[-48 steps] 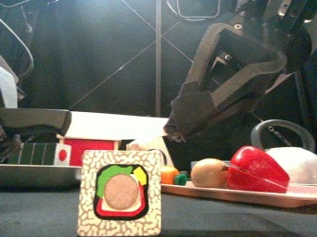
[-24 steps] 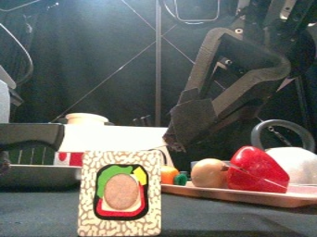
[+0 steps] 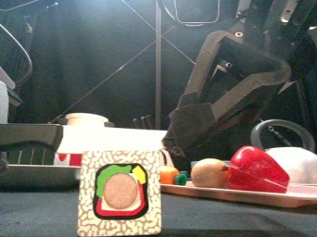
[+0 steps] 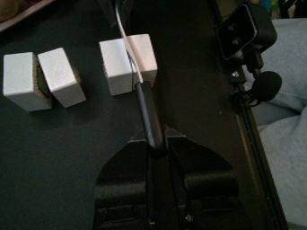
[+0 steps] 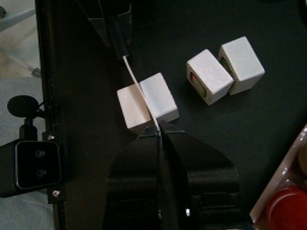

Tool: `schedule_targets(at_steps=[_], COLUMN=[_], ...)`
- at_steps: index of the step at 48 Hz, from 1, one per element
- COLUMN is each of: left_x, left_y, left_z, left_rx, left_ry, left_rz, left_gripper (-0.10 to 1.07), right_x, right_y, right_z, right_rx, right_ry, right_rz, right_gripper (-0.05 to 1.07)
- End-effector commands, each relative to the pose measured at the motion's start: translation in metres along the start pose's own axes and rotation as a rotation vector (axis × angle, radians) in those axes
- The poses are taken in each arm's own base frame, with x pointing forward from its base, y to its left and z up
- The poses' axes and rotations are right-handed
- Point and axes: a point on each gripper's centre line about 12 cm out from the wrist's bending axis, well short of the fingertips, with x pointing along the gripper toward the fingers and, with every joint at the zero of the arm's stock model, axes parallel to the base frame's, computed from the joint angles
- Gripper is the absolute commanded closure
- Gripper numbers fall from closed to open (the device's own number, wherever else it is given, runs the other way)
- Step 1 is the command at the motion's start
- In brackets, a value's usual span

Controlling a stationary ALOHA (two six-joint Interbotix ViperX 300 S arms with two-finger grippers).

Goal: Cut sushi roll

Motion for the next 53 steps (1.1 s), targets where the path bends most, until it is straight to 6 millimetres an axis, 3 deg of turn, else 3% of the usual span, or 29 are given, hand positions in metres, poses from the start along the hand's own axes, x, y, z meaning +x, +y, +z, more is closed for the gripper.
schedule_targets(at_steps=[1,19,53], left_x=[-0.009,-0.01,0.004], left_y=[-0.012,-0.009,-0.008], left_z=[0.005,0.009,-0.01], left_rx=[0.025,0.032,0.042], left_ry=[-0.02,-0.057,0.017], left_rz=[-0.045,-0.02,-0.011], left_gripper=[0.62,0.62,0.62], right_x=[-0.007,-0.007,0.007], right_y=[-0.004,-0.002,-0.006], right_z=[0.011,0.012,-0.006], right_rx=[0.016,0.008,0.028], right_ry=[-0.027,-0.032,0.022], right_rz=[-0.007,0.0,-0.025], right_gripper=[0.82,0.82,0.82])
